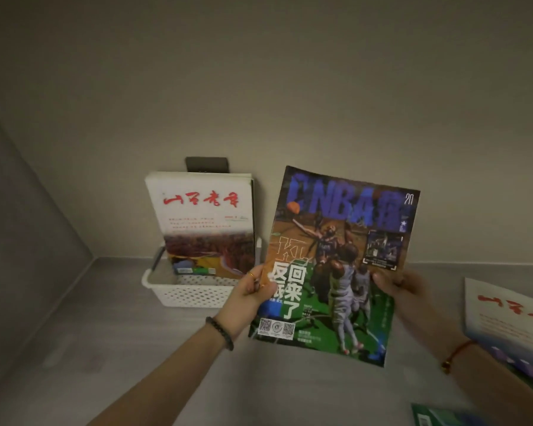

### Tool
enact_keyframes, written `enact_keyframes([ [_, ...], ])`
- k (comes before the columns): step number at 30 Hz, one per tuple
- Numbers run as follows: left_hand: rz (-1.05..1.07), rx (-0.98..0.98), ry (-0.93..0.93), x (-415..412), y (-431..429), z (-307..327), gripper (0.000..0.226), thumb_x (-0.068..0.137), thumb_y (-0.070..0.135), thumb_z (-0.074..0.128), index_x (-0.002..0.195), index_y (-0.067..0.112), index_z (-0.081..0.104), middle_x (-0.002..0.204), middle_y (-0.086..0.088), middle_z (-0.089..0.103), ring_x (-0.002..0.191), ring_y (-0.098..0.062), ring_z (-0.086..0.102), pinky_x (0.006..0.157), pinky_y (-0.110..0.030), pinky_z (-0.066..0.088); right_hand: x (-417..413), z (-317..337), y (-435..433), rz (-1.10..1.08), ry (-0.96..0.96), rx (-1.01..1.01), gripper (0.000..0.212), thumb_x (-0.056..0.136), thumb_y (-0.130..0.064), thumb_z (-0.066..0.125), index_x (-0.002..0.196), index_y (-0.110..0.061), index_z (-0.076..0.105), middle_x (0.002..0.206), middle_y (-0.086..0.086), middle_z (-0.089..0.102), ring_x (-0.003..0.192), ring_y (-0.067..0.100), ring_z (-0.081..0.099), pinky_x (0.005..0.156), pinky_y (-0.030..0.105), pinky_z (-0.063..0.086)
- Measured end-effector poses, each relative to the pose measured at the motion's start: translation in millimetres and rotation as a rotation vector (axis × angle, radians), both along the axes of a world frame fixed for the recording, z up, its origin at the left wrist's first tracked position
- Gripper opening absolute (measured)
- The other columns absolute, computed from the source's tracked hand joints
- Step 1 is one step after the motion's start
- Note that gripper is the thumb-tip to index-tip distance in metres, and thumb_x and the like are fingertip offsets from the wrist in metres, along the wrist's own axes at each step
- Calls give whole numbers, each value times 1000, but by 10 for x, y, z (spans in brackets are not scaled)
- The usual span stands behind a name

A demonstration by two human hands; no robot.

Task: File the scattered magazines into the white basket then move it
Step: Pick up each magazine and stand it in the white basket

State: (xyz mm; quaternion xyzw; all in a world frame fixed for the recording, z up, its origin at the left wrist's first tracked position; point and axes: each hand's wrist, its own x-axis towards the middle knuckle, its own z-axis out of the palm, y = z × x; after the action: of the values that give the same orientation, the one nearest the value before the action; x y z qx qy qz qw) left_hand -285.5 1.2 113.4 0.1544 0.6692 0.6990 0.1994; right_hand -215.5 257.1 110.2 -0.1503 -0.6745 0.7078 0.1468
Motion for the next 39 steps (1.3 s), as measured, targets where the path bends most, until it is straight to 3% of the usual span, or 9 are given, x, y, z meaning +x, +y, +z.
enact_keyframes([
  [4, 160, 7, 86, -338, -568, 266, 23, 91, 6, 43, 112, 10, 54, 101, -3, 63, 94, -12, 62, 89, -27, 50, -507, 260, -669, -21, 103, 96, 20, 81, 0, 61, 90, -15, 69, 76, -13, 74, 76, 9, 68, 76, 29, 54],
  [6, 239, 11, 145, -559, -821, 392, 27, 92, 6, 41, 116, -2, 50, 84, 3, 61, 69, 2, 61, 67, -14, 51, -768, 372, -976, -39, 159, 133, 19, 80, 1, 62, 98, -2, 65, 84, -2, 72, 67, -1, 66, 67, 17, 54],
  [9, 274, -10, 207, -880, -1140, 557, 22, 93, 4, 40, 109, 3, 54, 82, 6, 64, 65, 1, 63, 61, -16, 53, -1129, 531, -1364, -92, 225, 126, 22, 80, 4, 61, 101, 5, 61, 97, 12, 65, 63, -7, 61, 68, 14, 50],
  [14, 339, -7, 256, -1352, -1457, 656, 22, 92, 3, 40, 88, 18, 56, 85, 5, 63, 63, 7, 65, 54, -10, 52, -1616, 620, -1744, -50, 191, 143, 22, 86, 4, 52, 107, 4, 58, 97, 7, 61, 77, 14, 60, 64, 10, 51],
  [17, 358, -53, 230, -1550, -1590, 466, 19, 91, 2, 42, 93, 11, 58, 86, 3, 63, 67, 0, 65, 58, -13, 53, -1820, 447, -1843, -41, 68, 227, 20, 87, 0, 53, 104, 2, 61, 96, 8, 63, 83, 18, 59, 70, 21, 49],
  [20, 398, -79, 159, -1664, -1673, 195, 16, 90, 3, 45, 99, 7, 57, 85, 2, 63, 74, -11, 61, 56, -12, 53, -1922, 226, -1890, -29, -33, 278, 15, 86, -5, 56, 97, -3, 66, 84, 3, 65, 71, 14, 61, 51, 7, 46],
  [26, 468, -153, 7, -1787, -1700, -196, 11, 89, 8, 50, 86, 15, 59, 89, -6, 65, 81, -23, 62, 67, -31, 52, -2022, -108, -1957, -85, -178, 291, 15, 81, -7, 64, 94, -9, 70, 88, 6, 70, 87, 27, 67, 81, 40, 55],
  [33, 634, -170, 24, -1867, -1688, -341, 21, 83, 4, 59, 71, 18, 49, 80, 1, 57, 66, -11, 56, 43, -12, 50, -2040, -323, -1904, -177, -238, 321, 8, 73, -10, 73, 75, -18, 70, 85, 11, 74, 77, 25, 68, 75, 38, 56],
  [39, 692, -260, 44, -1851, -1606, -336, 12, 84, 10, 59, 86, 10, 47, 73, 6, 52, 62, -5, 50, 35, -2, 38, -2064, -318, -1892, -156, -250, 478, 17, 78, -20, 68, 88, -7, 64, 80, 3, 66, 71, 17, 57, 59, 22, 40],
])
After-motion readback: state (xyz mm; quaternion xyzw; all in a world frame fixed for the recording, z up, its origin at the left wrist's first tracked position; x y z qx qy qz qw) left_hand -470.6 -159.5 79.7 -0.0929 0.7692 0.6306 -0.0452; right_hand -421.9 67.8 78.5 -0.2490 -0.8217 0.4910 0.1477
